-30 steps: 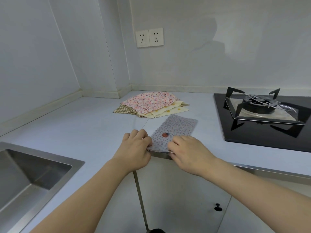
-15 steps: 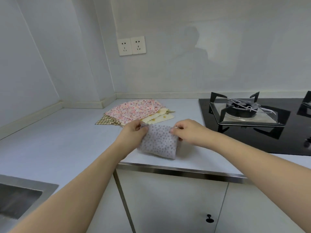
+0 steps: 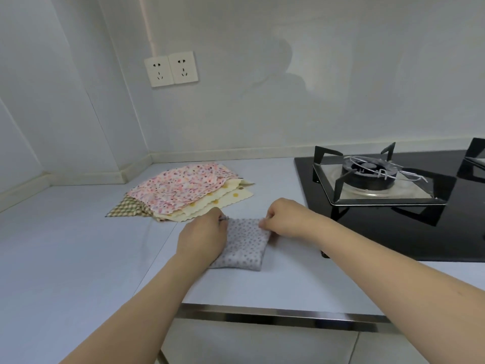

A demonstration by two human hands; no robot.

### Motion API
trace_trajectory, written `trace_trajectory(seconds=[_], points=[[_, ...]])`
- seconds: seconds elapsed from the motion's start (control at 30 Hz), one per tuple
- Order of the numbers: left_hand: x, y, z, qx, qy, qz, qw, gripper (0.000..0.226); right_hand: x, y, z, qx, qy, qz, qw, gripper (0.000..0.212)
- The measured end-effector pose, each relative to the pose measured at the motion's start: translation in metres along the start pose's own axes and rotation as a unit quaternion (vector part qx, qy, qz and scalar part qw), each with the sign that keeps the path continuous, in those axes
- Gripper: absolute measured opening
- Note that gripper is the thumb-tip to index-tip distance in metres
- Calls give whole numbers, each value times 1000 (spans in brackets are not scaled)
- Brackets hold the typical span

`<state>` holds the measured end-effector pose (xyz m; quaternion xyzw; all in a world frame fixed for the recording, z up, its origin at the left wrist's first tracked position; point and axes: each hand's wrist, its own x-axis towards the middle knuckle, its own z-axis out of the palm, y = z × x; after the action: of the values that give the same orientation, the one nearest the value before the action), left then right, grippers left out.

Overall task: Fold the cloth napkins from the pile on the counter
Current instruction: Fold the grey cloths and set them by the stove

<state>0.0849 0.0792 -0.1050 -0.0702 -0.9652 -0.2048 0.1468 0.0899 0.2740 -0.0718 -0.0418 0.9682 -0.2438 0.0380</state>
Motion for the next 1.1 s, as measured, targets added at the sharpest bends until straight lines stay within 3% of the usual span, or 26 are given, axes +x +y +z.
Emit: trace_trajectory(seconds=[0.17,0.33,0.5,0.9,1.1], points=[[0,3,5,27,1,-1,1000,26,2,10,4,12,-3,-5,1000,42],[4,2,4,42,-11,-2,999,25,9,18,12,23,7,-39,999,30],[6,3,0,45,-21,2,999,20,11,22,10,226,19,-35,973,28],[5,2,0,10,-20,-19,1000,11,14,19,17,42,50,-33,997,30],[-3,4,-2,89,17,-59,994,27,13,19,19,-4,34,-31,999,26]])
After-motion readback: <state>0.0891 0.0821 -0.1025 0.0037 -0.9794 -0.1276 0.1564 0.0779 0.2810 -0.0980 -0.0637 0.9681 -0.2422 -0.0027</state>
